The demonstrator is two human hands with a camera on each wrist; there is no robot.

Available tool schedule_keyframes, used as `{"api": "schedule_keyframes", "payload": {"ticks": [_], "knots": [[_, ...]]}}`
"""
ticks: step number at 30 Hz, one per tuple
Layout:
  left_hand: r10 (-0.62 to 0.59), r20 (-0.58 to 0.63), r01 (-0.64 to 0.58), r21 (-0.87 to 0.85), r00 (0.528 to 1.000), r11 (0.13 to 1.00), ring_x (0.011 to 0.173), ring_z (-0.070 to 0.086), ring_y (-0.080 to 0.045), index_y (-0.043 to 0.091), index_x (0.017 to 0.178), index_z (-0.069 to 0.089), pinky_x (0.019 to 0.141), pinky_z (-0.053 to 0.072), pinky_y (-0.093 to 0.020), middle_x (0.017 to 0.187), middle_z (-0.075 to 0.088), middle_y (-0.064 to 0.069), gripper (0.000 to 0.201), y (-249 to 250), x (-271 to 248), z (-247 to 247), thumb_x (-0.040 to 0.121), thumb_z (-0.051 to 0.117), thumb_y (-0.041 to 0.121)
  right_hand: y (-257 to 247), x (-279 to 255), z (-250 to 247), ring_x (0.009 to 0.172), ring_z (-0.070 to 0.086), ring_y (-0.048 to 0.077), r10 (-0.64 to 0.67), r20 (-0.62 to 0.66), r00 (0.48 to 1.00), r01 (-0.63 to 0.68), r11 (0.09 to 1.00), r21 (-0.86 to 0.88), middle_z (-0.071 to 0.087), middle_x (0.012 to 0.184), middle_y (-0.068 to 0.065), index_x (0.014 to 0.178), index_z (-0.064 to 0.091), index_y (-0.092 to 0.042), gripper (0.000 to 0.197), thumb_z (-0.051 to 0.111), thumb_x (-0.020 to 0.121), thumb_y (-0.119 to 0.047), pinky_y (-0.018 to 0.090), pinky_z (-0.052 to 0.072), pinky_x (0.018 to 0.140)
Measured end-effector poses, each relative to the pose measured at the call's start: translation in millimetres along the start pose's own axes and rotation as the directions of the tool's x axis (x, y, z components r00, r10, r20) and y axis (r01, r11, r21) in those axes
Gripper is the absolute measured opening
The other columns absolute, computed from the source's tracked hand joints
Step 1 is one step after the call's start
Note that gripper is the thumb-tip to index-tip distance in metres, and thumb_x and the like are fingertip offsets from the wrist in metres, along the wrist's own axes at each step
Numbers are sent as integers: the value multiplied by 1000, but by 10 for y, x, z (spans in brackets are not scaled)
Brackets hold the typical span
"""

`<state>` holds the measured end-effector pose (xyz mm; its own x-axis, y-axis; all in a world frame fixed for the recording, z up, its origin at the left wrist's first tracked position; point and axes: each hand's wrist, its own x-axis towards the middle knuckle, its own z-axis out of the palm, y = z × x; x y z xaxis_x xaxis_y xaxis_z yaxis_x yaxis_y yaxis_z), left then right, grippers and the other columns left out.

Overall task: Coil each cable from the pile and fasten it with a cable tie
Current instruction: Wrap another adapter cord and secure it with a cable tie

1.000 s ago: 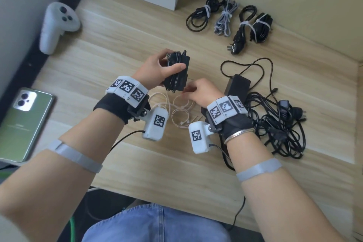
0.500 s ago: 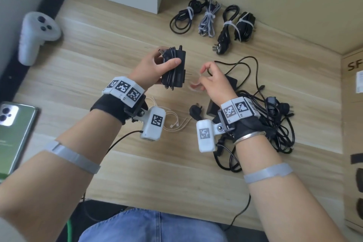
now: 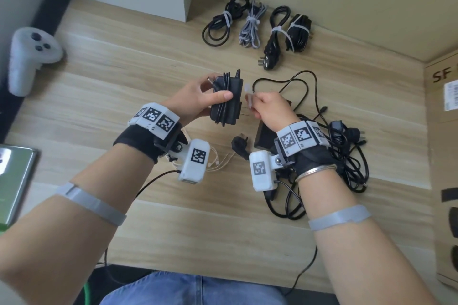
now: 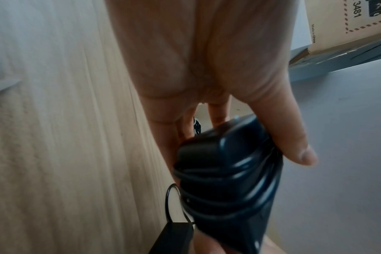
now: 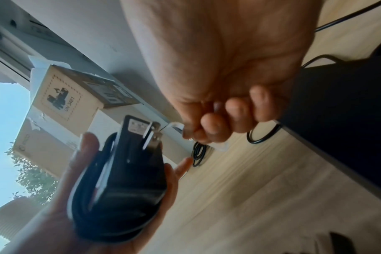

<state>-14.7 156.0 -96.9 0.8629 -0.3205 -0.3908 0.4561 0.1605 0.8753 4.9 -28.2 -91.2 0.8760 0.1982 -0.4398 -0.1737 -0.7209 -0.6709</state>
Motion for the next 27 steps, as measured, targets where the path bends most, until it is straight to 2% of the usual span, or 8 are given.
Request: {"api": "schedule_keyframes", "payload": {"ticks": [3, 6, 8, 13, 17, 21, 25, 27], "knots": [[-22, 109, 22, 4, 994, 1000, 79, 67, -9, 18, 104, 55, 61, 54, -24, 96, 59, -2, 42, 11, 15, 59, 69, 75, 25, -21, 25, 6, 56, 41, 13, 12, 64, 998, -13, 1000, 15, 46, 57, -1, 57, 51, -15, 43, 44, 97, -30, 27, 33, 61], [-51, 199, 50, 10, 979, 999, 84, 67, -14, 19, 102, 57, 67, 55, -28, 99, 61, -4, 74, 1, 47, 104, 42, 88, 48, -51, 47, -17, 54, 33, 12, 32, 137, 990, -28, 999, -32, 40, 56, -1, 52, 41, -21, 44, 44, 95, -17, 26, 28, 55], [-64, 241, 64, 7, 969, 998, 86, 67, -15, 17, 101, 57, 71, 56, -31, 96, 64, -3, 78, -16, 75, 119, 38, 88, 52, -67, 46, -50, 53, 32, 10, 53, 179, 982, -39, 996, -85, 38, 57, -1, 54, 38, -19, 42, 42, 94, -9, 21, 27, 52], [-75, 252, 80, -12, 965, 997, 86, 67, -18, 16, 102, 56, 70, 56, -33, 95, 65, -3, 77, -36, 137, 132, 41, 88, 51, -14, 78, -98, 31, 30, 4, 106, 198, 974, -105, 994, -14, 36, 32, -8, 52, 38, -15, 41, 49, 91, -17, 20, 23, 46], [-87, 219, 99, -41, 972, 994, 82, 68, -16, 19, 102, 55, 63, 55, -30, 93, 65, -2, 69, -43, 159, 107, 47, 87, 47, 81, 79, -143, 30, 34, 0, 111, 152, 982, -134, 979, 155, 39, 32, -12, 55, 45, -15, 41, 45, 96, -22, 20, 23, 51], [-122, 102, 128, -52, 987, 990, 83, 68, -14, 24, 104, 53, 66, 57, -31, 100, 62, -5, 33, -76, 217, 84, 76, 71, 25, 179, 70, -149, 53, 36, 4, 42, 81, 996, -55, 986, 160, 39, 55, -9, 75, 59, -3, 37, 41, 99, -25, 23, 29, 60], [-168, 75, 170, -30, 983, 985, 84, 69, -15, 22, 108, 51, 71, 58, -34, 100, 63, -3, 27, -109, 246, 109, 82, 60, 20, 212, 60, -76, 64, 51, 9, -48, -16, 999, 50, 990, 130, 50, 75, 0, 93, 65, -6, 27, 41, 99, -18, 13, 44, 66], [-184, 44, 183, 24, 982, 983, 79, 67, -12, 20, 107, 49, 71, 58, -33, 95, 61, 0, 20, -133, 255, 132, 88, 55, 16, 234, 67, -34, 74, 58, 13, -73, -81, 994, 89, 973, 214, 58, 83, 5, 96, 66, -9, 21, 46, 97, -14, 22, 53, 76]]}}
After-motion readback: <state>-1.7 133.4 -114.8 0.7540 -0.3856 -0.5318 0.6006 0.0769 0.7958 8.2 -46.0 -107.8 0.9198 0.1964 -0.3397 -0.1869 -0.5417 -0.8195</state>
